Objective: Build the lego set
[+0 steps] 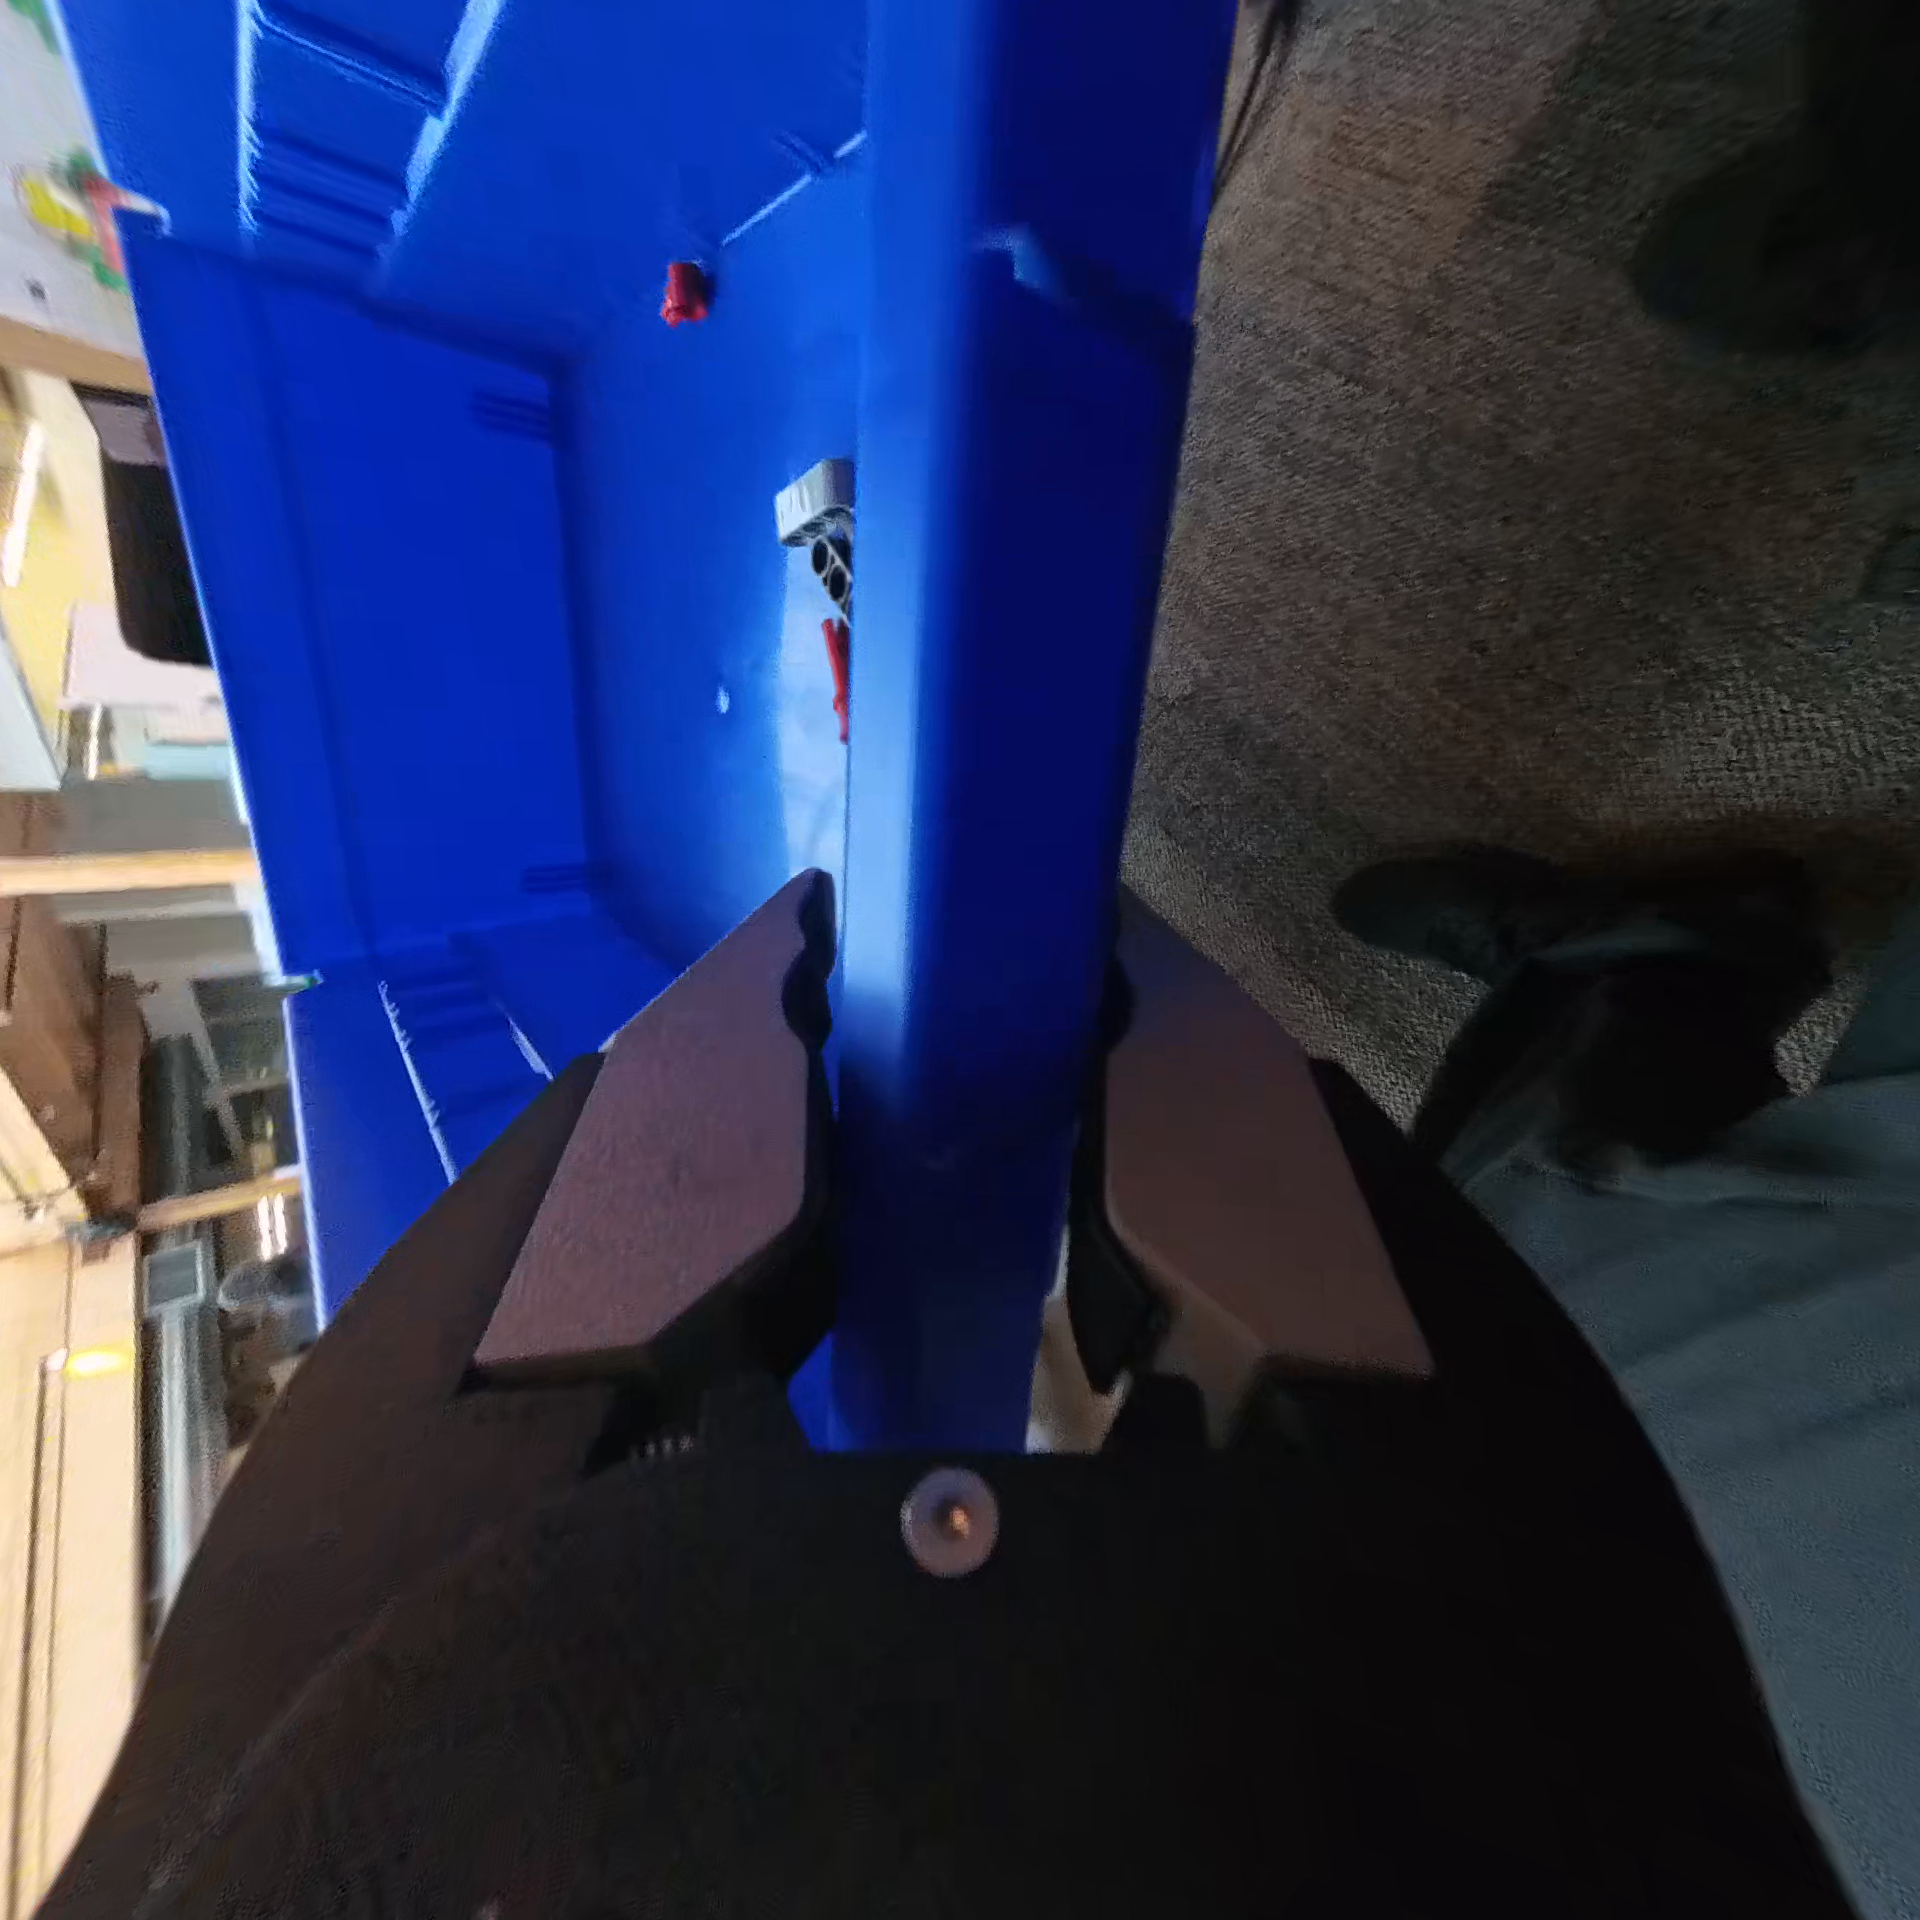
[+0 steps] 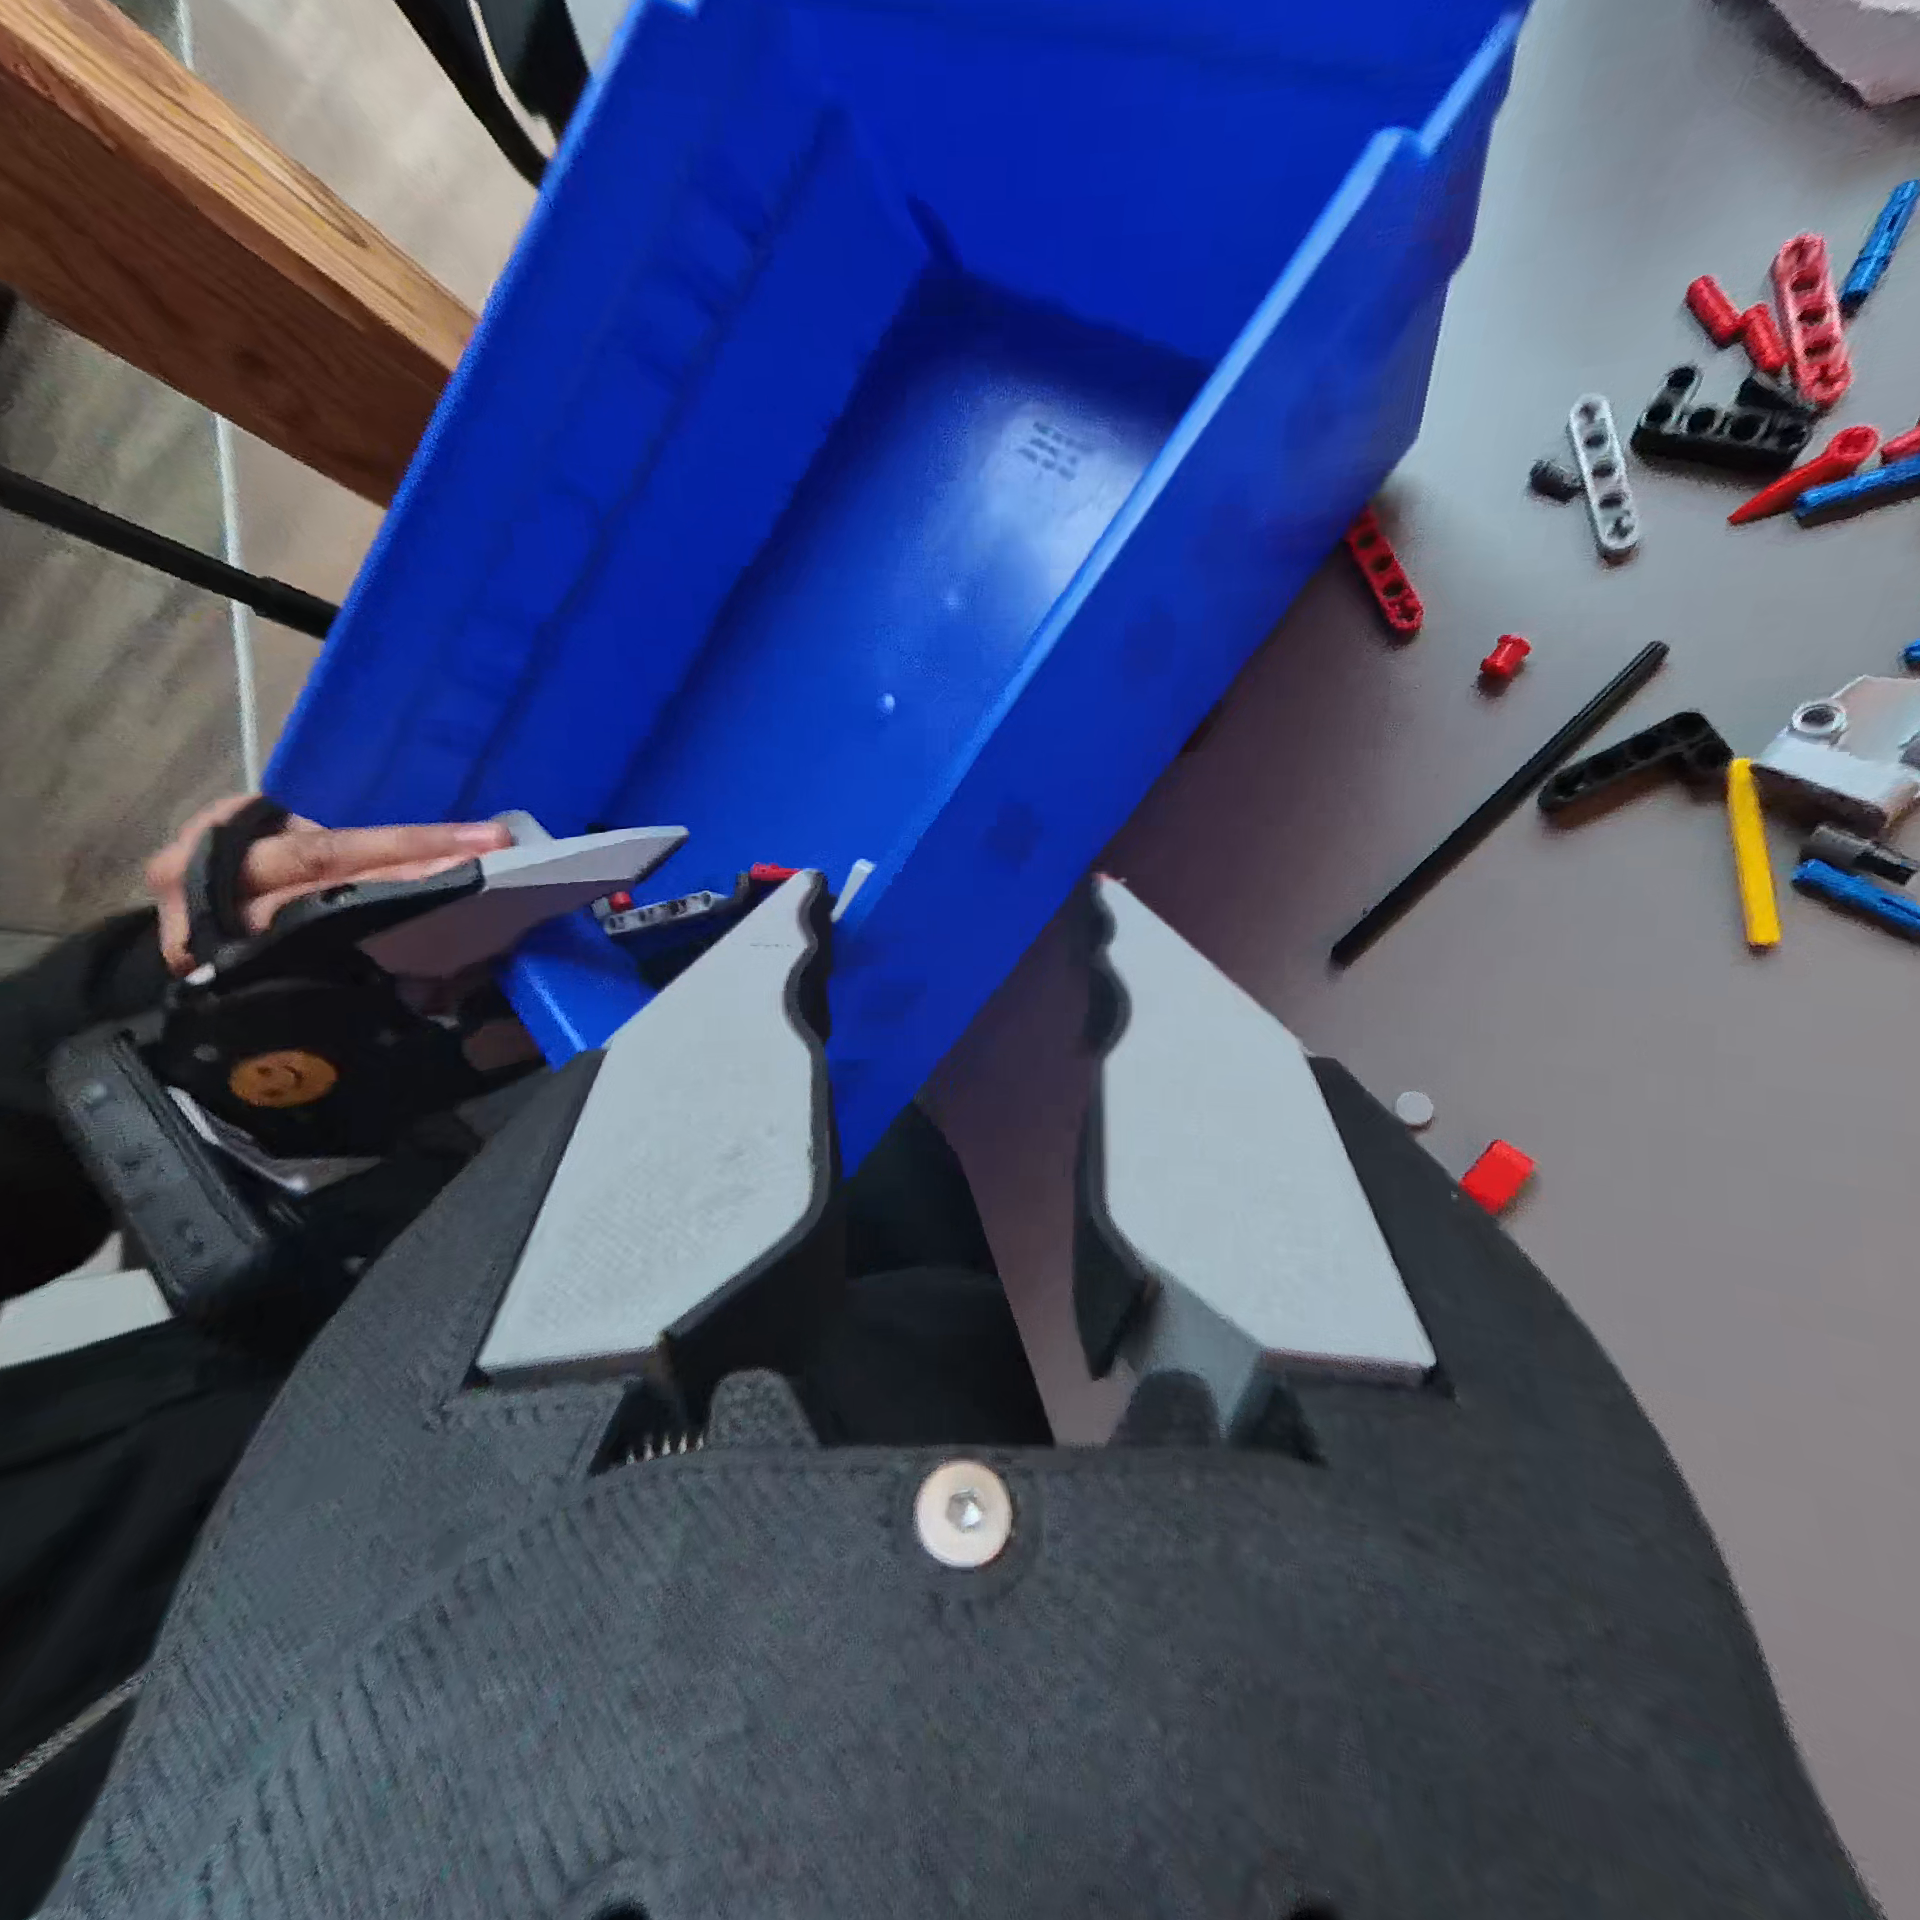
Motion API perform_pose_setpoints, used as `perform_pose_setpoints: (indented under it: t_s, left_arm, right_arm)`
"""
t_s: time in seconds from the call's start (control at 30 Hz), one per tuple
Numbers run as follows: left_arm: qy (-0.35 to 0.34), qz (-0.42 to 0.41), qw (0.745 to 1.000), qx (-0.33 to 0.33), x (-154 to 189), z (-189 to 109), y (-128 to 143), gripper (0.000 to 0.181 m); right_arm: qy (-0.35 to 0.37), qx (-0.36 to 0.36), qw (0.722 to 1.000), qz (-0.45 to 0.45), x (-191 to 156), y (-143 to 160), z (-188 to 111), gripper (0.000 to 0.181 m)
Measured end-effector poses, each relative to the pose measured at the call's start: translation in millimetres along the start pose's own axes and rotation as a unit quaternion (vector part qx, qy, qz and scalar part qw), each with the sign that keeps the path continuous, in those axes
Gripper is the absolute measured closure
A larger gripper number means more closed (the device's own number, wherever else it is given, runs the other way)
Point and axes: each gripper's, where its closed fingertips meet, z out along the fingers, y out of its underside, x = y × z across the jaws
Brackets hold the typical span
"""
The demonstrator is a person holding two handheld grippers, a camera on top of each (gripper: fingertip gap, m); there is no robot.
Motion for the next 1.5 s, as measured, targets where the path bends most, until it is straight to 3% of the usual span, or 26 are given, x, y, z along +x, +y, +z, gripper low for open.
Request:
perform_pose_setpoints:
  t_s: [0.13,0.27,0.43,0.57,0.63,0.67,0.7,0.8,0.87,0.97,1.0,1.03,1.1,1.17,1.23,1.3,1.37,1.4,1.47,1.5]
  left_arm:
    - [0.037,0.004,0.998,0.049,-6.5,-13.9,12.5,0.134]
    - [0.041,0.024,0.997,0.066,-10.2,-14.4,26.7,0.134]
    - [0.046,0.071,0.993,0.087,-11.5,-14.1,38.5,0.135]
    - [0.071,0.056,0.989,0.119,-22.7,-18.8,44.2,0.135]
    - [0.068,0.058,0.989,0.121,-28.9,-17.3,51.7,0.133]
    - [0.069,0.054,0.989,0.122,-30.8,-16.5,55.0,0.132]
    - [0.072,0.052,0.989,0.12,-30.9,-15.2,59.9,0.132]
    - [0.04,-0.006,0.993,0.115,-42.1,-18.6,70.1,0.106]
    - [0.027,-0.055,0.989,0.131,-48.1,-40.0,68.8,0.095]
    - [-0.005,-0.209,0.966,0.149,-58.7,-86.6,69.8,0.105]
    - [-0.005,-0.299,0.94,0.161,-58.1,-101.6,70.6,0.119]
    - [0.0,-0.41,0.897,0.169,-55.0,-111.8,75.8,0.131]
    - [0.065,-0.591,0.778,0.205,-32.0,-120.7,80.0,0.121]
    - [0.158,-0.711,0.637,0.253,-15.6,-112.4,75.9,0.123]
    - [0.272,-0.783,0.496,0.259,-2.6,-86.5,71.3,0.072]
    - [0.324,-0.813,0.376,0.305,-9.3,-66.1,72.3,0.064]
    - [0.329,-0.831,0.31,0.325,-19.2,-52.0,73.1,0.054]
    - [0.318,-0.834,0.298,0.339,-28.2,-50.0,71.3,0.054]
    - [0.251,-0.851,0.3,0.351,-46.4,-40.1,74.0,0.058]
    - [0.221,-0.863,0.29,0.351,-51.6,-33.8,77.4,0.069]
  right_arm:
    - [-0.013,0.061,0.997,-0.04,3.4,-14.3,-15.6,0.117]
    - [0.026,0.107,0.988,-0.105,28.9,-73.1,-23.8,0.104]
    - [0.073,-0.005,0.976,-0.205,43.8,-140.2,37.0,0.095]
    - [0.113,-0.153,0.947,-0.259,66.5,-141.6,97.2,0.112]
    - [0.071,-0.235,0.933,-0.264,63.3,-120.1,113.8,0.137]
    - [0.036,-0.26,0.934,-0.242,55.6,-112.5,118.0,0.17]
    - [0.022,-0.265,0.939,-0.219,52.5,-111.7,120.0,0.18]
    - [0.013,-0.254,0.948,-0.192,51.2,-111.6,120.1,0.18]
    - [0.018,-0.248,0.952,-0.179,53.5,-110.4,116.7,0.179]
    - [0.039,-0.249,0.95,-0.186,58.8,-107.4,110.4,0.181]
    - [0.042,-0.246,0.951,-0.18,59.5,-106.7,109.3,0.181]
    - [0.043,-0.242,0.953,-0.179,59.7,-106.2,108.7,0.181]
    - [0.044,-0.234,0.952,-0.192,58.4,-104.8,108.0,0.18]
    - [0.046,-0.229,0.951,-0.202,57.1,-103.6,107.5,0.181]
    - [0.043,-0.228,0.951,-0.202,55.4,-102.2,107.3,0.181]
    - [0.042,-0.229,0.95,-0.206,53.6,-101.1,107.4,0.181]
    - [0.041,-0.231,0.949,-0.211,51.7,-100.0,107.7,0.181]
    - [0.041,-0.232,0.949,-0.21,51.0,-99.6,107.8,0.181]
    - [0.041,-0.23,0.952,-0.199,50.3,-99.5,108.2,0.181]
    - [0.041,-0.228,0.954,-0.191,50.0,-99.6,108.5,0.181]
